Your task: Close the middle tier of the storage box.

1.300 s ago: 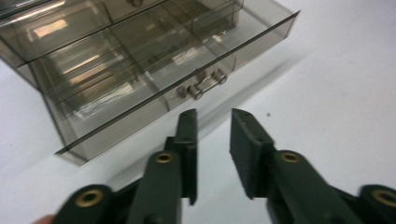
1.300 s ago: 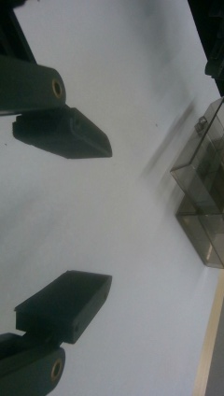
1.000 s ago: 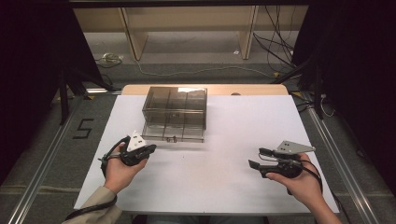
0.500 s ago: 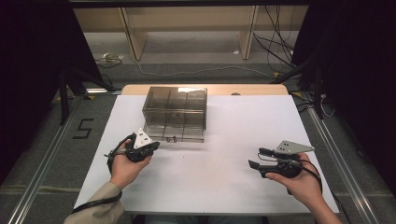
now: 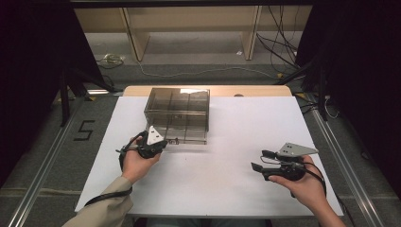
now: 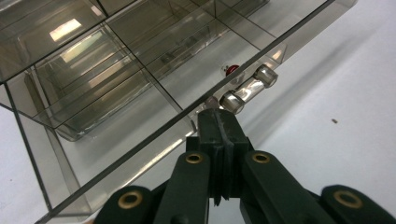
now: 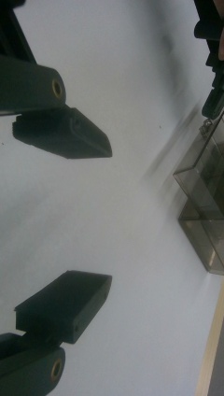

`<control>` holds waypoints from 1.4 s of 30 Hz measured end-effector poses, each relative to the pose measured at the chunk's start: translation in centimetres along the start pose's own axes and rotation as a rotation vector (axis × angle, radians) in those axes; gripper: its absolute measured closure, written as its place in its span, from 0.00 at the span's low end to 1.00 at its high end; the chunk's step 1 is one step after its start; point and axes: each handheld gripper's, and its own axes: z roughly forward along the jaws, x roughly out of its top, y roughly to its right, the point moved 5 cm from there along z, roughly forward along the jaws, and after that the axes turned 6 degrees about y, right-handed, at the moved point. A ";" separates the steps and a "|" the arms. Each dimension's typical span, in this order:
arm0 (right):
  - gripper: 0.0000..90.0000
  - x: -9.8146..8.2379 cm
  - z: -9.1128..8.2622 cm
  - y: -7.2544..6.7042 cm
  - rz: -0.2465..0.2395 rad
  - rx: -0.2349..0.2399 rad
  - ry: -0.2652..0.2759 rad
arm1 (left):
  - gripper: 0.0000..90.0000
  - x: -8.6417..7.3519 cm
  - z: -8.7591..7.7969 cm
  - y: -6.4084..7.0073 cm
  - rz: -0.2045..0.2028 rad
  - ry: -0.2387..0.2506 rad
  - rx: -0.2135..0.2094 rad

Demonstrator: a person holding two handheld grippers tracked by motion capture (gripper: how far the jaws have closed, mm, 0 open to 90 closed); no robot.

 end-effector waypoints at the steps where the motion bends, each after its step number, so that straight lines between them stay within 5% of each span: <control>1: 0.37 0.0 0.0 0.0 -0.001 0.000 0.000 | 0.99 0.0 0.1 0.0 0.004 -0.001 0.000; 42: 0.36 0.0 0.1 -0.1 0.011 0.008 0.000 | 0.99 0.9 1.4 -1.3 -0.023 -0.002 0.021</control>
